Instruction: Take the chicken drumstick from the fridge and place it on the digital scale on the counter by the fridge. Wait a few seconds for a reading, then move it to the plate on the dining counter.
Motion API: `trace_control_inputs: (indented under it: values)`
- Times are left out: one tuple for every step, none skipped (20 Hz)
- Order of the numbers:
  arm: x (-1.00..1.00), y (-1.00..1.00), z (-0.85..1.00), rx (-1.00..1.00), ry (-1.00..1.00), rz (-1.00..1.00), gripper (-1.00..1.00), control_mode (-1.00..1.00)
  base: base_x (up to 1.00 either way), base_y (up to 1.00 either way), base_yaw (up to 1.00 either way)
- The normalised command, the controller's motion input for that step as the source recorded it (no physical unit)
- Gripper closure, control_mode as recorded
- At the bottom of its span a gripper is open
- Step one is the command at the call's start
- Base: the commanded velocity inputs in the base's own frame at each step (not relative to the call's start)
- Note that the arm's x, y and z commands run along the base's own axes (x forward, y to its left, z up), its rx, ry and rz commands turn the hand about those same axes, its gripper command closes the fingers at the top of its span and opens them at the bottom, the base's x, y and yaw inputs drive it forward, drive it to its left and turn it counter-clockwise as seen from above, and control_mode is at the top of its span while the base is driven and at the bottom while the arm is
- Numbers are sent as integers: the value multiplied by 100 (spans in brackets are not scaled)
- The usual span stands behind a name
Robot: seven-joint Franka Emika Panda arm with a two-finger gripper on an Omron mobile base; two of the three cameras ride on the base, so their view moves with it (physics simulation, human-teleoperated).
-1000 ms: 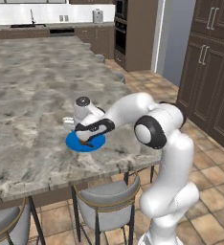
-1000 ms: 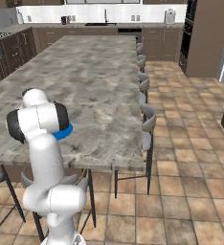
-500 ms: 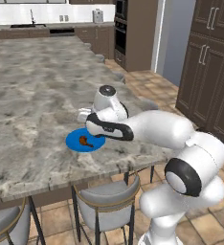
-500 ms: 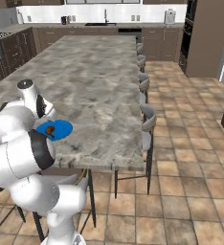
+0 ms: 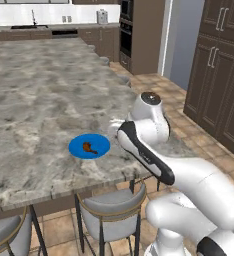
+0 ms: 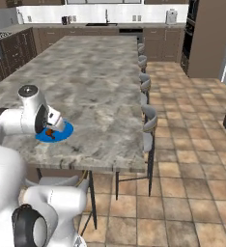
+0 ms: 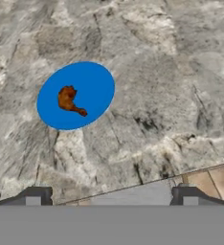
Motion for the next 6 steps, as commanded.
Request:
trace_control_inputs:
  values:
    - [-100,-66,4,-9,8,0,-100,-100,0,0,0]
    - [-100,-62,0,-10,10,0,-100,-100,0,0,0]
    - [-100,-58,0,-11,11,0,-100,-100,0,0,0]
    - [-100,-54,0,-12,13,0,-100,-100,0,0,0]
    - [-94,-46,0,-13,18,0,-100,-100,0,0,0]
    - [-99,-45,0,-13,16,0,-100,-100,0,0,0]
